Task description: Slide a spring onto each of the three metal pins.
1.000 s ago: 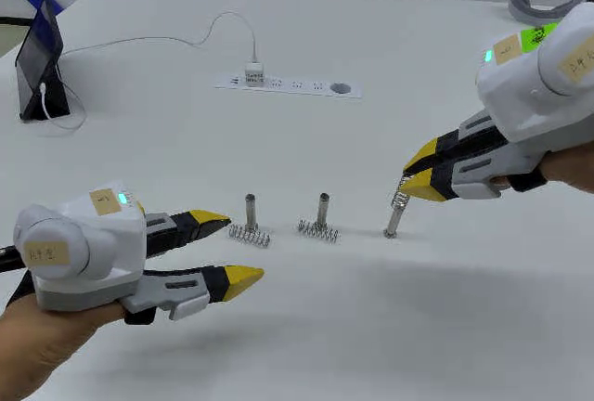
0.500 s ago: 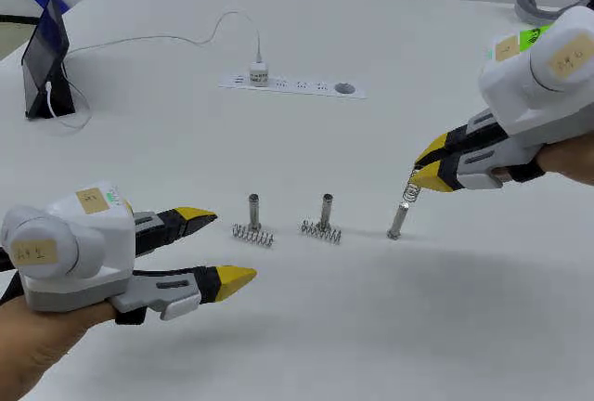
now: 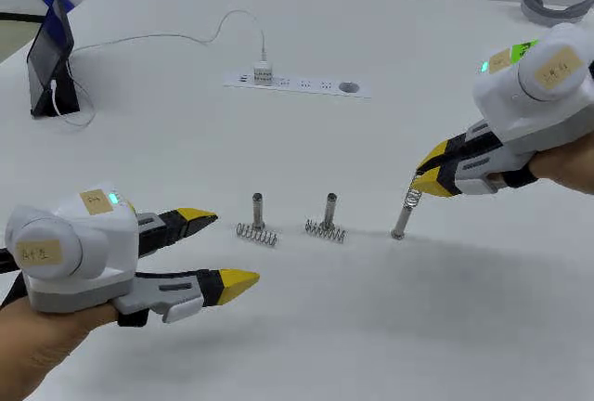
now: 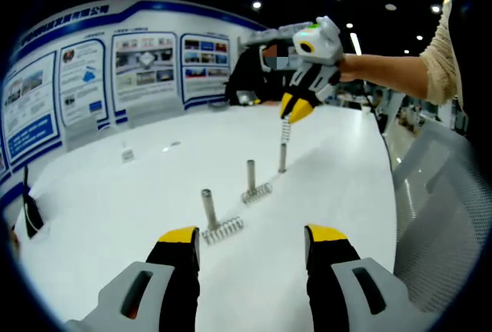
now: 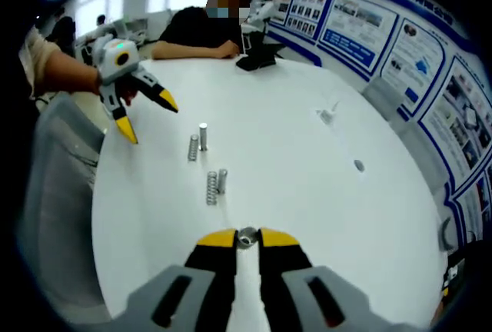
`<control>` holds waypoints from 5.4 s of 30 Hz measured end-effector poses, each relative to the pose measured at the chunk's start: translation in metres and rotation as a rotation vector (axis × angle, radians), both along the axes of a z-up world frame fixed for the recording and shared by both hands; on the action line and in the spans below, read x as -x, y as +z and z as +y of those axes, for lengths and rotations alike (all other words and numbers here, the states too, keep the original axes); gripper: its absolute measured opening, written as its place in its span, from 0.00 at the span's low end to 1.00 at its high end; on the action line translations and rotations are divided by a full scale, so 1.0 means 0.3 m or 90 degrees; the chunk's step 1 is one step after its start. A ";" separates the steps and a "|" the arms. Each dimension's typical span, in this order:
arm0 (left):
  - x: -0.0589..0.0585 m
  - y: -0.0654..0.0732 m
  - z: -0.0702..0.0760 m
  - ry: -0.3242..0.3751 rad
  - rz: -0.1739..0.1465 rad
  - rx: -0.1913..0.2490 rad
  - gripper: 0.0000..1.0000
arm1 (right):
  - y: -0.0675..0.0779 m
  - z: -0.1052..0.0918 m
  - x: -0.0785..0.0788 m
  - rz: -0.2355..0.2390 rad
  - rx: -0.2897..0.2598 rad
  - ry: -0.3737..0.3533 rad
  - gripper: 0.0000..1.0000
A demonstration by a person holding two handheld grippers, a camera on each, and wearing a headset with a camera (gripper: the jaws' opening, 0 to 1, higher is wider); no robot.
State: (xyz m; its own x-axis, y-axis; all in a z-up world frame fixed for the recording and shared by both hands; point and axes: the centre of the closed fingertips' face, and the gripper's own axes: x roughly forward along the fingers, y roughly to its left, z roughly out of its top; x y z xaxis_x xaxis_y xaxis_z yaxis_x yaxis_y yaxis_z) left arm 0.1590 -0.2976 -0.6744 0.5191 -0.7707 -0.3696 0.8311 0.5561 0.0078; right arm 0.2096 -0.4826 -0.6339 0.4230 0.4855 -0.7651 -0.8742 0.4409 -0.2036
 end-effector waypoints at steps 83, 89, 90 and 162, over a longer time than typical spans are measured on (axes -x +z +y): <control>0.016 -0.012 0.003 0.003 0.008 -0.003 0.54 | -0.163 0.011 0.002 0.049 0.003 -0.038 0.21; 0.016 -0.012 0.001 0.001 0.008 -0.003 0.53 | -0.123 0.078 0.006 0.033 -0.015 -0.018 0.21; 0.016 -0.011 0.000 0.001 0.007 -0.003 0.53 | -0.121 0.094 0.007 0.033 -0.021 -0.014 0.21; 0.030 0.011 -0.122 -0.063 -0.008 -0.017 0.50 | -0.205 0.253 0.145 0.104 0.023 0.110 0.12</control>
State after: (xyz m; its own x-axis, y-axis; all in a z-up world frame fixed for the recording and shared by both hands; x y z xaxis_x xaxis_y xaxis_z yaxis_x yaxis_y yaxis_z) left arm 0.1500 -0.3341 -0.6710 0.4460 -0.8083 -0.3844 0.8815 0.4710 0.0322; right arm 0.1660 -0.4067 -0.6954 0.2051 0.5110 -0.8348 -0.9586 0.2768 -0.0661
